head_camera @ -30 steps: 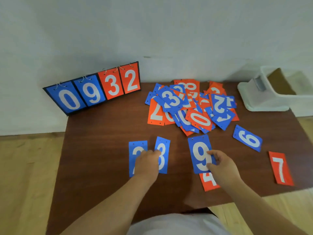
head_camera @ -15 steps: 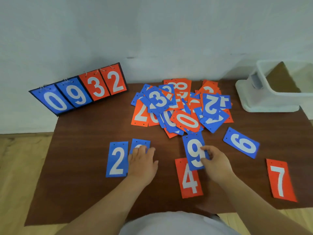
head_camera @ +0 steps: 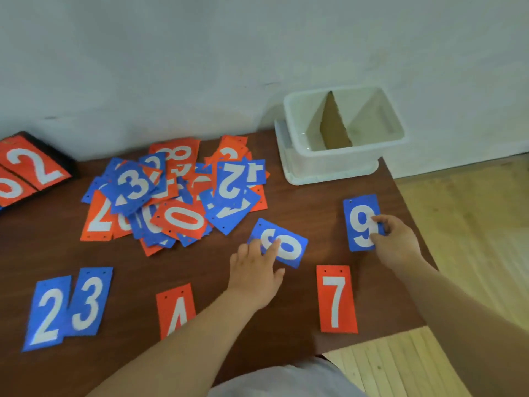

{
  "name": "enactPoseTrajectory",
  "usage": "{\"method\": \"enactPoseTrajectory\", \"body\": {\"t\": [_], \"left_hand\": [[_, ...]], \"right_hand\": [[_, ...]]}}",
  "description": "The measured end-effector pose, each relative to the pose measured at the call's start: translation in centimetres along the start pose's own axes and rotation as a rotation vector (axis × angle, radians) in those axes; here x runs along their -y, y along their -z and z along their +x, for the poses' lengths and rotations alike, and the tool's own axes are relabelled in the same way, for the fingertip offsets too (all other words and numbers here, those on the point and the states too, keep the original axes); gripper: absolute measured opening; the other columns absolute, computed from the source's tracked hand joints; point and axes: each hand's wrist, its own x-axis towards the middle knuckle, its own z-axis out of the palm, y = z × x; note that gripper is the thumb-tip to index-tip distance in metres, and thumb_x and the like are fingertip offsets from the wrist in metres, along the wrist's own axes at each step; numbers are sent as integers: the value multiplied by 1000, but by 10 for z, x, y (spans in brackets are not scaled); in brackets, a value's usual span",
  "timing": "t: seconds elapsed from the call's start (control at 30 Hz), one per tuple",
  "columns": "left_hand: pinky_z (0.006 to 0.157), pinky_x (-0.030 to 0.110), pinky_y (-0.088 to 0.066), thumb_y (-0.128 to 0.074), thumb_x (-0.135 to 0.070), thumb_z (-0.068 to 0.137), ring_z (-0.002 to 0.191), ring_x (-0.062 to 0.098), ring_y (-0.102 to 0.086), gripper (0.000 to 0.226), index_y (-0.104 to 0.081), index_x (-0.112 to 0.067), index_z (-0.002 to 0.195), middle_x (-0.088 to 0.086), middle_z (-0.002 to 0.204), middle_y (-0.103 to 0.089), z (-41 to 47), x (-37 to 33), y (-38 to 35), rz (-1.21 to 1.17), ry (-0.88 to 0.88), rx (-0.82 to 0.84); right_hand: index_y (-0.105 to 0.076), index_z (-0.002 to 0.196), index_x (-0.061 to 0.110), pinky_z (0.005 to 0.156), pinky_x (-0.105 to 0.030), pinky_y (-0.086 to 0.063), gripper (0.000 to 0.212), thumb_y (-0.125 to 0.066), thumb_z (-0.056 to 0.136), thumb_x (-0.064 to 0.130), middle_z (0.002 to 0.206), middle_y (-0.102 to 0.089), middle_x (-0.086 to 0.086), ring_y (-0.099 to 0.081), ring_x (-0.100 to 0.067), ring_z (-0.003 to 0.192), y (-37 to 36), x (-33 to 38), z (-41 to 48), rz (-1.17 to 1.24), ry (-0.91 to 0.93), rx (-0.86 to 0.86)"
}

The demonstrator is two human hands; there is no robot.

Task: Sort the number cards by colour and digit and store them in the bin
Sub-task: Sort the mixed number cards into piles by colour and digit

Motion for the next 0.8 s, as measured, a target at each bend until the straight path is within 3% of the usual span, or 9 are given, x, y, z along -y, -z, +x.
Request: {"method": "enactPoseTrajectory", "body": {"t": [0.1,0.17,0.2,0.27,0.37,0.47,0.8], "left_hand": [[109,49,-30,-46,-60,96,136,34,-29,71,-12,-43,156,12,159,-18,28,-27,-10,45,-12,80],[112,51,-25,-43,-62,97,142,36,-23,71,-10,-44,156,14,161,-11,37,-34,-17,95,-12,132],[114,53,-22,-42,-63,97,145,37,-18,70,-9,-43,156,15,162,-8,40,-35,-20,116,-21,145],[119,55,-15,-40,-64,97,150,37,-9,68,-11,-42,155,15,164,-2,41,-33,-22,136,-56,154],[123,57,-6,-40,-62,98,155,35,3,66,-16,-40,156,11,168,3,42,-27,-19,133,-113,170],[125,54,-2,-41,-59,99,156,32,10,64,-19,-39,156,8,170,6,40,-21,-18,115,-154,186],[126,52,-5,-51,-51,99,156,25,1,52,-39,-28,144,-3,168,-10,31,-13,-14,35,-124,163]], "right_hand": [[-55,137,22,64,-28,-46,45,-57,94,9,123,-60,-4,-59,-18,86,6,-24,21,-55,-38,3],[-51,142,21,87,-35,-50,51,-59,92,14,140,-46,-8,-58,-28,110,1,-37,25,-154,-106,2],[-49,144,23,100,-42,-45,54,-60,91,19,149,-36,-9,-48,-34,126,-3,-42,24,-255,-125,-18],[-46,146,28,110,-50,-34,58,-60,89,25,158,-24,-8,-30,-37,139,-13,-49,18,-430,-49,-57],[-43,147,28,112,-50,-34,60,-61,90,34,163,-22,-6,-24,-34,143,-25,-58,13,-512,116,23],[-38,150,27,113,-49,-35,57,-53,96,32,165,-18,-3,-22,-33,144,-29,-65,14,-514,148,60],[-41,147,31,108,-52,-38,51,-48,98,24,162,-22,-3,-24,-34,141,-15,-47,16,-544,140,57]]}}
